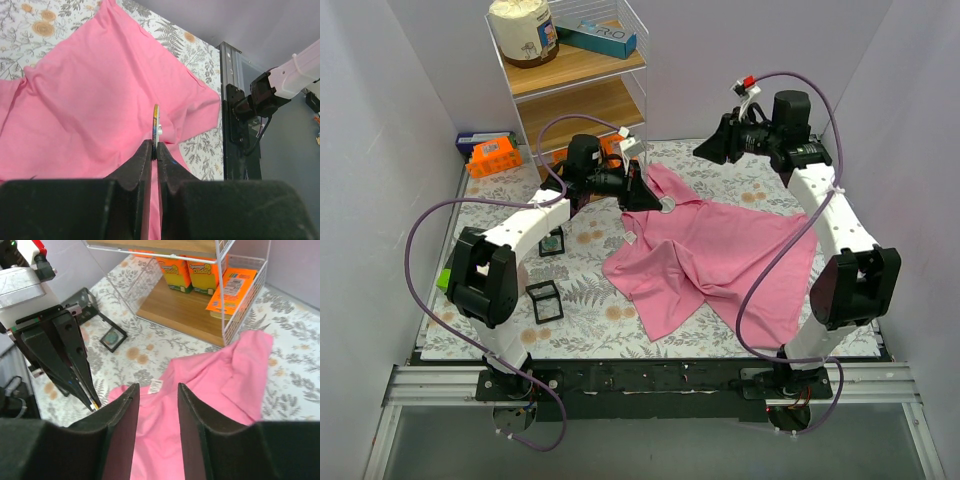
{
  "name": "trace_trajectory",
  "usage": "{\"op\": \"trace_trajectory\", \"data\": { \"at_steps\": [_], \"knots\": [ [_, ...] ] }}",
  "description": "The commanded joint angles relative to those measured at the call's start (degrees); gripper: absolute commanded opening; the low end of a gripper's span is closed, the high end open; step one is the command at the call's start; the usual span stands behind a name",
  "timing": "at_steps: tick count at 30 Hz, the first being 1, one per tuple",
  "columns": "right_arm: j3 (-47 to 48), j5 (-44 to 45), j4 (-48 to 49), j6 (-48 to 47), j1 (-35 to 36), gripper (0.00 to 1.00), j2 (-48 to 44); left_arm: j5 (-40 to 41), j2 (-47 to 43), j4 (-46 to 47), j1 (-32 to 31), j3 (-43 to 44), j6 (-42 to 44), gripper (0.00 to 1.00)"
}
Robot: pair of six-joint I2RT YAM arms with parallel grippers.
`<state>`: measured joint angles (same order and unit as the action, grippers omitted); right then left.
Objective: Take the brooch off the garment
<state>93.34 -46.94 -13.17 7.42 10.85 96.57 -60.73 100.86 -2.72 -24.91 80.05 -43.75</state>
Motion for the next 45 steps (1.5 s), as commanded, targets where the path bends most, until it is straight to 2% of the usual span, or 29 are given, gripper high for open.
{"op": "trace_trajectory", "data": {
  "at_steps": [1,4,7,10,12,14,18,22,27,32,36,45],
  "knots": [
    [-1.8,1.7,-4.0,-13.2,1.1,0.48,-4.7,1.5,-1.7,-10.2,0.4,2.3,11.8,0.00],
    [-6.8,3.4,-5.9,-17.1,2.2,0.60,-7.3,3.0,-3.5,-15.1,0.5,2.0,17.2,0.00],
    [-11.2,4.3,-7.5,-18.3,2.1,0.64,-9.3,4.9,-5.5,-17.8,0.6,1.2,20.2,0.00],
    [-14.9,4.5,-12.7,-25.0,2.2,0.63,-10.6,7.7,-7.7,-22.3,0.6,1.2,24.5,0.00],
    [-17.1,6.2,-17.6,-33.2,2.2,0.62,-11.3,9.9,-8.8,-26.7,0.6,1.5,29.1,0.00],
    [-19.5,10.6,-20.7,-40.9,2.2,0.61,-11.1,10.8,-9.4,-30.9,0.6,1.7,32.3,0.00],
    [-24.7,20.0,-24.4,-50.2,2.1,0.56,-10.8,12.7,-10.6,-35.2,0.6,1.3,34.2,0.00],
    [-29.3,30.1,-24.5,-53.5,1.6,0.52,-9.7,14.9,-13.1,-36.5,0.6,-0.3,35.6,0.00],
    [-34.3,35.9,-21.6,-53.7,0.0,0.52,-7.5,17.1,-16.3,-40.0,0.6,-2.0,37.9,0.00],
    [-35.0,42.1,-18.0,-54.3,-3.4,0.54,-1.6,19.2,-18.6,-43.2,0.6,-3.4,39.5,0.00],
    [-31.9,42.5,-16.9,-54.3,-8.0,0.55,3.4,21.4,-19.9,-46.8,0.6,-3.0,41.7,0.00],
    [-18.7,46.7,-14.0,-54.4,-12.5,0.56,14.0,31.4,-24.9,-57.7,0.6,-4.5,50.0,0.00]
  ]
}}
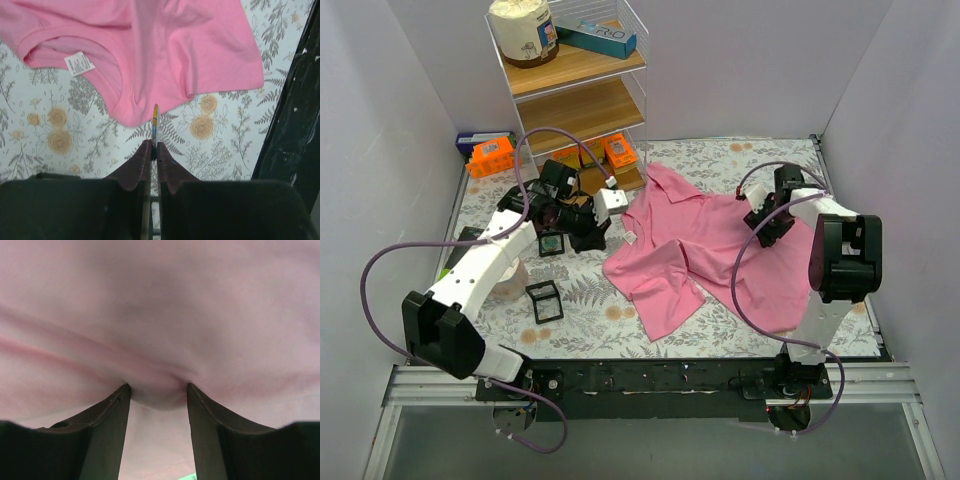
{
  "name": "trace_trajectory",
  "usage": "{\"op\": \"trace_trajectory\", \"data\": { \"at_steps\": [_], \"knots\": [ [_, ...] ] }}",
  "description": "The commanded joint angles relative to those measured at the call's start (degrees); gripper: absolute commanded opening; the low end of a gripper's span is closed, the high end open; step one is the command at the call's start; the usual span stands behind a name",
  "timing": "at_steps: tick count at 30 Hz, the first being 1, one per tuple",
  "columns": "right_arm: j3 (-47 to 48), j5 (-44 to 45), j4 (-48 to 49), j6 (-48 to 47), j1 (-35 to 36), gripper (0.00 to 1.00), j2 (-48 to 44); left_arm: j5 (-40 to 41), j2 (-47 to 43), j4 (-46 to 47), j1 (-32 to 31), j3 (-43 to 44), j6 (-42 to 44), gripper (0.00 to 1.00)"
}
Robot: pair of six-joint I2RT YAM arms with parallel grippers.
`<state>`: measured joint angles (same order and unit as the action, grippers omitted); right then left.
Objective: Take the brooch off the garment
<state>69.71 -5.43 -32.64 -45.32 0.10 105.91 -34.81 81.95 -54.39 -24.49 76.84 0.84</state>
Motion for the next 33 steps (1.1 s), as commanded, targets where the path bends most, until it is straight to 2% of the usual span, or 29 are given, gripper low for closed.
{"op": "trace_trajectory", "data": {
  "at_steps": [1,6,11,16,19,22,24,33],
  "knots": [
    [6.0,5.1,5.2,-1.3,-1.8,0.56,5.3,6.4,-7.2,-7.4,0.1,-1.9,5.9,0.00],
    [7.9,0.6,3.6,3.4,-0.2,0.56,2.1,14.1,-9.8,-14.1,0.1,-2.7,10.8,0.00],
    [2.2,-3.2,4.1,7.0,3.9,0.59,-6.3,22.4,-13.8,-19.5,-1.3,-7.6,12.1,0.00],
    [-1.9,-7.1,3.9,9.3,6.2,0.60,-11.7,25.1,-15.6,-23.2,-1.6,-14.0,12.8,0.00],
    [-2.3,-9.0,3.6,10.9,6.5,0.60,-13.0,26.7,-15.4,-23.0,-2.1,-18.3,13.7,0.00],
    [-2.1,-9.8,3.8,11.5,6.7,0.61,-13.8,33.6,-13.8,-19.7,-2.4,-24.0,13.8,0.00],
    [-2.1,-9.8,3.8,11.7,6.7,0.61,-14.1,37.5,-13.0,-18.4,-2.5,-25.3,13.3,0.00],
    [-5.9,-9.8,4.7,11.6,6.7,0.61,-16.8,45.4,-12.1,-9.0,-2.6,-29.2,12.0,0.00]
  ]
}}
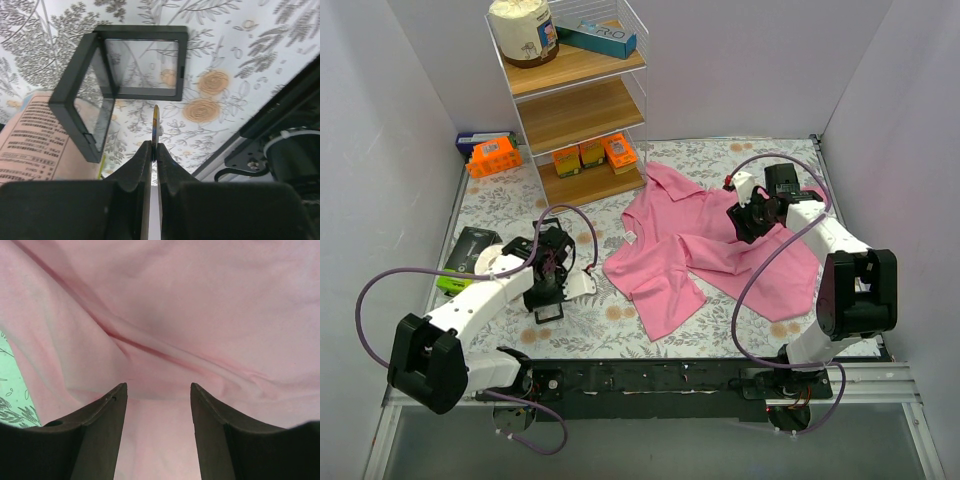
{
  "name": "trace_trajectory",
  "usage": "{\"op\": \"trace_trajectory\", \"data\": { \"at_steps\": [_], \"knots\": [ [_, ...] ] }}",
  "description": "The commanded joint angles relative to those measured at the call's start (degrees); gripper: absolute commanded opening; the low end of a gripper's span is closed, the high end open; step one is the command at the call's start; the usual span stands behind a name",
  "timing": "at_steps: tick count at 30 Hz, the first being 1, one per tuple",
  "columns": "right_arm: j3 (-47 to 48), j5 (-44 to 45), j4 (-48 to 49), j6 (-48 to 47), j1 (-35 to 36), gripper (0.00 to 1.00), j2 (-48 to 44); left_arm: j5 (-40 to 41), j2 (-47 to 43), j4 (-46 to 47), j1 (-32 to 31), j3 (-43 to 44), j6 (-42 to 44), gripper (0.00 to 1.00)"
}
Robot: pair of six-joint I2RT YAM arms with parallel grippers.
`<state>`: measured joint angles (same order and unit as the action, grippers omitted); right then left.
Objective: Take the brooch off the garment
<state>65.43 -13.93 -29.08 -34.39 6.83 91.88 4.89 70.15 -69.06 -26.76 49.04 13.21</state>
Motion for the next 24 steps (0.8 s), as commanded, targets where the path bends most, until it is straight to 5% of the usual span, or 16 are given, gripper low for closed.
{"op": "trace_trajectory", "data": {
  "at_steps": [1,24],
  "knots": [
    [-1.8,-1.3,1.2,0.6,-0.1,0.61,-2.9,6.6,-0.1,7.2,-0.5,-1.7,-1.2,0.00],
    [-0.9,-0.8,1.3,0.9,-0.2,0.63,-1.1,8.8,5.7,14.7,-1.0,-2.1,-4.4,0.00]
  ]
}}
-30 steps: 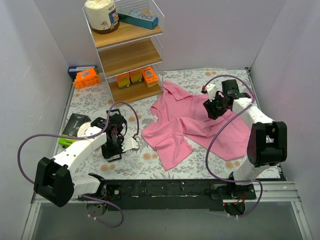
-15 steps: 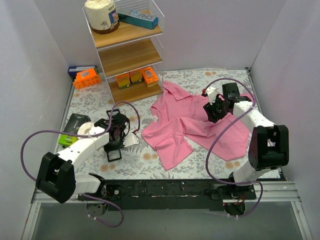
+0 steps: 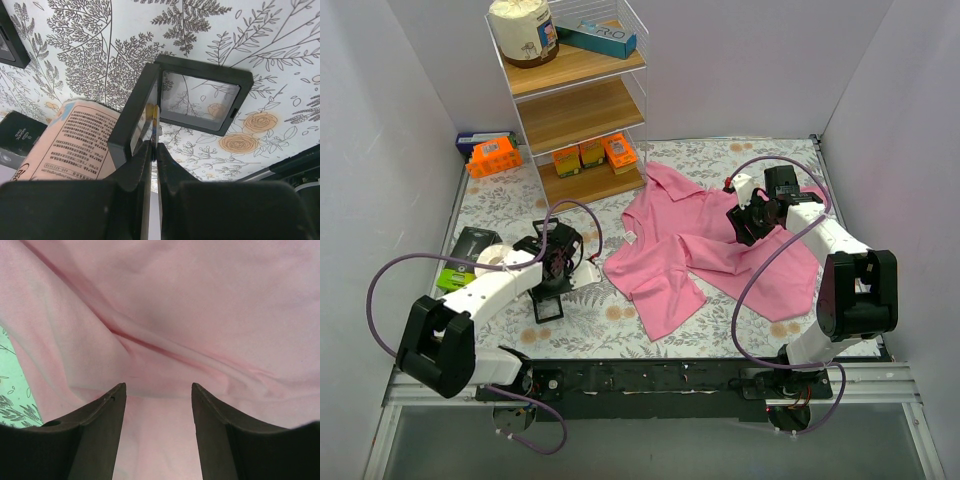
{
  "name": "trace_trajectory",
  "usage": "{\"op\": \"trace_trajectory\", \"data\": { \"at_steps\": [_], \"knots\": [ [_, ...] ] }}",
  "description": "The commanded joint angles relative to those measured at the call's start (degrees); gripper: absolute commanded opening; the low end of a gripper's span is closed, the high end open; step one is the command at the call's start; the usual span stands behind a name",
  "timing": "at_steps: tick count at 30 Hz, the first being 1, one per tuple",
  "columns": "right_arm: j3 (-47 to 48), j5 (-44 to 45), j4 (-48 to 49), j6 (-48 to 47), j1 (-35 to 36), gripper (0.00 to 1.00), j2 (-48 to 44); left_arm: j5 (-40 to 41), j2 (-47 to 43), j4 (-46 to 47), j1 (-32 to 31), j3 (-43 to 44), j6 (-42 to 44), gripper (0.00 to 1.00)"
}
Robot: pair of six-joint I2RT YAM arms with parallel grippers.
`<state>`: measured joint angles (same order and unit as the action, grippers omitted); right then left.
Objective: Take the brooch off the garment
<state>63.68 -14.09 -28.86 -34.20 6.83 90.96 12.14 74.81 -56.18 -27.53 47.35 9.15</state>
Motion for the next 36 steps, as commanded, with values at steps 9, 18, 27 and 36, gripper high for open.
{"op": "trace_trajectory", "data": {
  "at_steps": [9,18,27,36],
  "knots": [
    [1.2,-0.4,1.1,0.7,-0.1,0.63,0.3,1.3,2.4,2.2,-0.3,-1.0,-0.5,0.00],
    [1.7,-0.4,0.7,0.7,-0.1,0.64,0.8,3.8,2.8,4.7,-0.3,-1.6,-0.5,0.08],
    [1.4,-0.6,0.9,0.6,-0.1,0.64,1.0,4.2,3.5,3.9,-0.6,-0.5,-0.9,0.03],
    [1.6,-0.4,0.8,0.5,-0.1,0.64,1.0,2.0,4.6,1.5,-0.9,0.3,-3.0,0.24]
  ]
}}
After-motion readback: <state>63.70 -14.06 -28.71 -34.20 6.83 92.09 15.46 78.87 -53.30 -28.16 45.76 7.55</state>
